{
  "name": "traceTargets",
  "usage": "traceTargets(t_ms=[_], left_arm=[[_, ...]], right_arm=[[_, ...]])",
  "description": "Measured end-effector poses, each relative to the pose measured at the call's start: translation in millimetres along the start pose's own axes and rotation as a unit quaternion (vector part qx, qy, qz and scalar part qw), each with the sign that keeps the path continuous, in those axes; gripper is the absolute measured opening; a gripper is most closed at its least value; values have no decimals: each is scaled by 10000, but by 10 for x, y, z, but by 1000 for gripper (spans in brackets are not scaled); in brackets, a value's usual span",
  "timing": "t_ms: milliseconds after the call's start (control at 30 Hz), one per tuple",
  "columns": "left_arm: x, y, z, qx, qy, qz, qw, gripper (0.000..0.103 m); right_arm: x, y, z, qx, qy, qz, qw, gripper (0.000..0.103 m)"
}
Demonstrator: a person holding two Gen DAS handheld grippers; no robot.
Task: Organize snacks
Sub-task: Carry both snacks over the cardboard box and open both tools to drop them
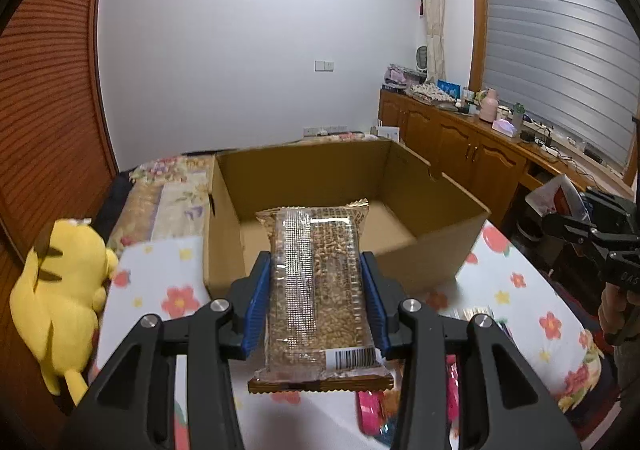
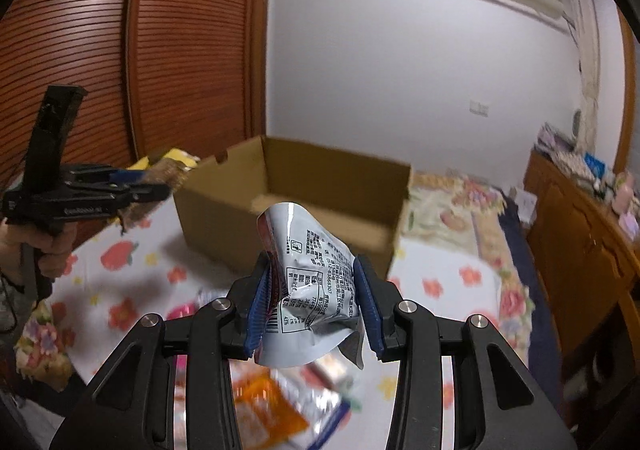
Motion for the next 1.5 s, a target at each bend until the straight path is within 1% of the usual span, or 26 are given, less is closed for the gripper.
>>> traceTargets(t_ms=[167,300,400,567,800,1067,1500], left_arm=[[-98,-258,167,87,-58,102,9999,41],[-190,-405,337,106,-78,100,9999,41],[-245,-444,475,78,-90,123,9999,41],[-364,-469,697,-27,-71,90,9999,41],[-438,-494,900,-128,-86,54,9999,41],[-400,-464,999,-225,-168,79,9996,42],[-497,-440,1040,-312,-244,44,9992,44]], right_arm=[[-71,-346,259,208,-133,-85,9997,41],[-129,-501,493,269,-214,-150,9993,41],[-175,-569,695,241,-261,-196,9992,41],[-220,-595,1021,105,-287,-256,9992,41],[-209,-572,1283,-52,-300,-189,9994,42],[-231,-530,1429,-205,-295,-154,9992,42],[-217,-545,1624,-406,-373,-34,9985,45]])
Point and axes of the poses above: each gripper's, at about its wrist camera, not at the fingertips, and z roughly the way its jaws point, x to its right, y to its underside, the point moved 3 cm from there along z, roughly the way its jaws point, and after that the axes turned 12 degrees about y, right-handed, at the moved point
